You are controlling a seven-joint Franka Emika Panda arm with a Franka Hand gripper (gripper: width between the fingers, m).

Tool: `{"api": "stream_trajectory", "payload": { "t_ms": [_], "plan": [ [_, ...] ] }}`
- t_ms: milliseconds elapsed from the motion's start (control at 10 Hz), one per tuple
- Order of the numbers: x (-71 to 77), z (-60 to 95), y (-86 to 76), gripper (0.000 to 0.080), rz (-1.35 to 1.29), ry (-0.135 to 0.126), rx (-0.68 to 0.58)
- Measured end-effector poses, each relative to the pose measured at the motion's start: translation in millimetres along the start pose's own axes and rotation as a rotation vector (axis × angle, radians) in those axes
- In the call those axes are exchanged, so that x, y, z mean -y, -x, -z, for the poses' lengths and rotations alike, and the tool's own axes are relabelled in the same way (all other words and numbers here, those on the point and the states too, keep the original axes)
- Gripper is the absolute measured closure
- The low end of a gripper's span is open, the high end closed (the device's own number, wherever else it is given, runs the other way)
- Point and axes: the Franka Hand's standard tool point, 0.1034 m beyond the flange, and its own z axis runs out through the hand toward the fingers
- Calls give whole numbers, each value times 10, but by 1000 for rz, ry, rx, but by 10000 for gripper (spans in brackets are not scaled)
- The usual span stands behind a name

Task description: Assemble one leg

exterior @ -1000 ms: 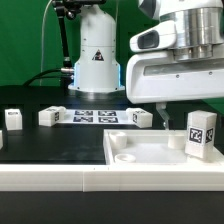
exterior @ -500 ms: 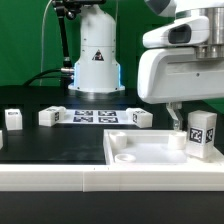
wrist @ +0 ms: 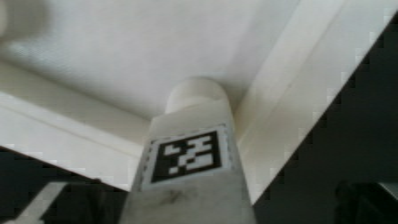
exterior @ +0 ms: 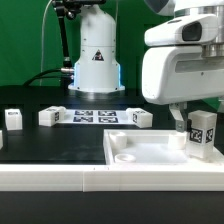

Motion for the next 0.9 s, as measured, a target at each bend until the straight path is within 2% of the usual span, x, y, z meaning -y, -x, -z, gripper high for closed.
{"api": "stream_trajectory", "payload": {
  "t_ms": [200,300,400,700,900],
  "plan": [
    [2,-1,0,396,1,0,0],
    [-9,2,0,396,1,2,0],
    [-16,0,4,508,0,2,1],
    [-20,-4,8,508,-48,0,-3],
    [-35,-15,20,508,-273,-11,-33]
  ]
}}
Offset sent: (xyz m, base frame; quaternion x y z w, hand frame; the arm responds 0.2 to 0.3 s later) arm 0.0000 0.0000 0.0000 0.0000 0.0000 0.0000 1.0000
